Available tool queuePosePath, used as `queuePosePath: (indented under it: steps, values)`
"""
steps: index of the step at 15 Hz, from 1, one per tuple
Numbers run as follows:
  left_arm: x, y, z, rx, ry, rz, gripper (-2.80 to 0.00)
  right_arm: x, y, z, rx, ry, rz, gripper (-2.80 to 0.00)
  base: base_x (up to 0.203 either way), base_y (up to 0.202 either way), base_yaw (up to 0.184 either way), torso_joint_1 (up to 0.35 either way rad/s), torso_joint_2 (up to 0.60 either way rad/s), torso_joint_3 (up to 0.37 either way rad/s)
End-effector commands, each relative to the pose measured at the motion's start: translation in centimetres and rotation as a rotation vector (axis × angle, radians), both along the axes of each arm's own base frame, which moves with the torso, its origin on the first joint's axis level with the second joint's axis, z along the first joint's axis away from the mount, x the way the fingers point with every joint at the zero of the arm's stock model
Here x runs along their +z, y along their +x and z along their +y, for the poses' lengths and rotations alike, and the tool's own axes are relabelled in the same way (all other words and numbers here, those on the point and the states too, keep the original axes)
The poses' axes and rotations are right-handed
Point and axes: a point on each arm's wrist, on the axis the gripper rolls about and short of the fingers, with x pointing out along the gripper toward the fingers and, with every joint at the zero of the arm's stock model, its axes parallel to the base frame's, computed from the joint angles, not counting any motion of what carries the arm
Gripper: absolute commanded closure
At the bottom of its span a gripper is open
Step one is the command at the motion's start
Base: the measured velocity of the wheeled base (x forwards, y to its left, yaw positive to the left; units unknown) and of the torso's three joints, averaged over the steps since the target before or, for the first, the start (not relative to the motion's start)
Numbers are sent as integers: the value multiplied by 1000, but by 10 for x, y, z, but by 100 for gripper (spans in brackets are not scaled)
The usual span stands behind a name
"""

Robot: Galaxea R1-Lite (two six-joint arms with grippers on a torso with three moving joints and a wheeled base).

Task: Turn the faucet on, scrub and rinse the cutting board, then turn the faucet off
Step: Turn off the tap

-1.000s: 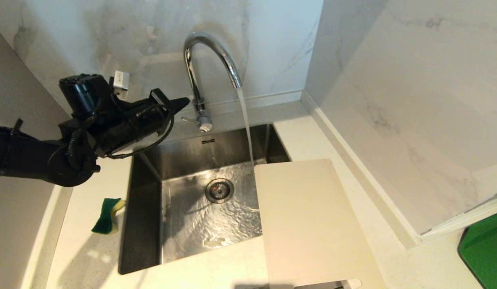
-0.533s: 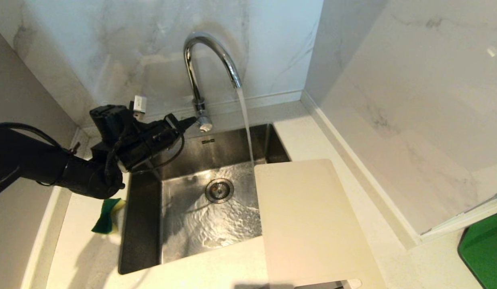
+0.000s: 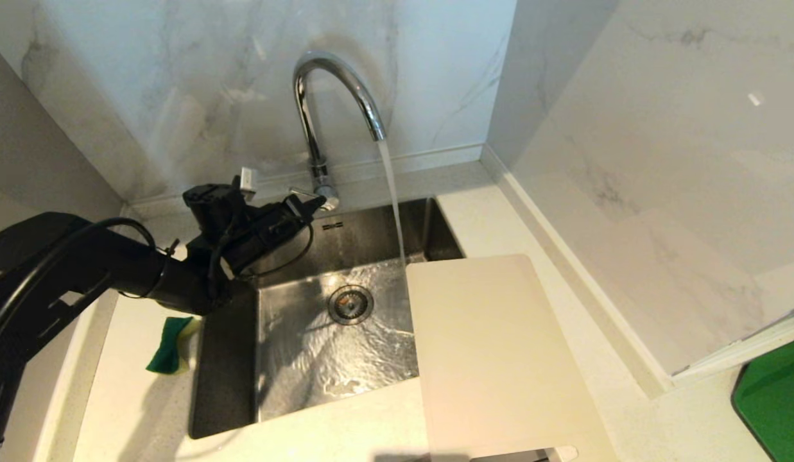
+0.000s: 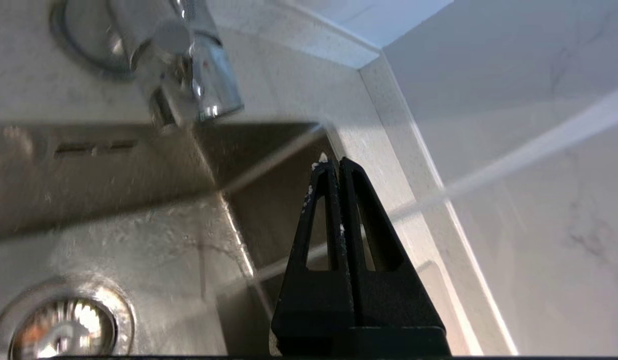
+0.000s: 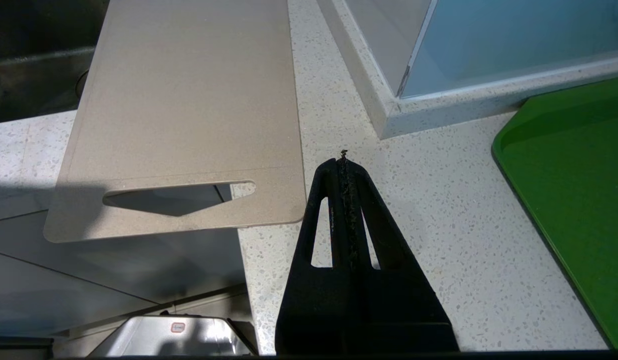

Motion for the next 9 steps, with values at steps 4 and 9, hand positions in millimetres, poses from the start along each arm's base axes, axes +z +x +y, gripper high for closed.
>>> queuePosePath:
  steps: [4,9]
  values:
    - [-21,30,4,33,6,-28,0,0,0,0,1,0,1,0,0,0,0,0,0,0]
    - [-22,44,11,64,10,-61,0,0,0,0,1,0,1,0,0,0,0,0,0,0]
